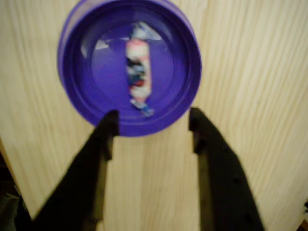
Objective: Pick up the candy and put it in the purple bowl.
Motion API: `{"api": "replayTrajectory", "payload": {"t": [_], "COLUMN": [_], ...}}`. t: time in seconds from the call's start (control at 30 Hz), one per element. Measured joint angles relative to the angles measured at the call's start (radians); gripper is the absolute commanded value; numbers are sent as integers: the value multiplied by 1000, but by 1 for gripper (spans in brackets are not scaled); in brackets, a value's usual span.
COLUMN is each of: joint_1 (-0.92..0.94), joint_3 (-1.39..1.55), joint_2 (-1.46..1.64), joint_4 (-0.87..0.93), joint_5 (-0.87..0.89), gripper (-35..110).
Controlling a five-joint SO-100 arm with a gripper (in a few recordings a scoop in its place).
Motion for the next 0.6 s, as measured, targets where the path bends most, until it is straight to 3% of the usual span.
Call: {"api": "replayTrajectory", "payload": {"t": [0.2,0.37,0.6], "joint_1": [12,69,298], "joint_3": [0,0,144], "joint_2": [3,67,423], "joint_4": [38,143,285], "joint_5": [-3,-64,-242], "gripper": [20,0,-1]}}
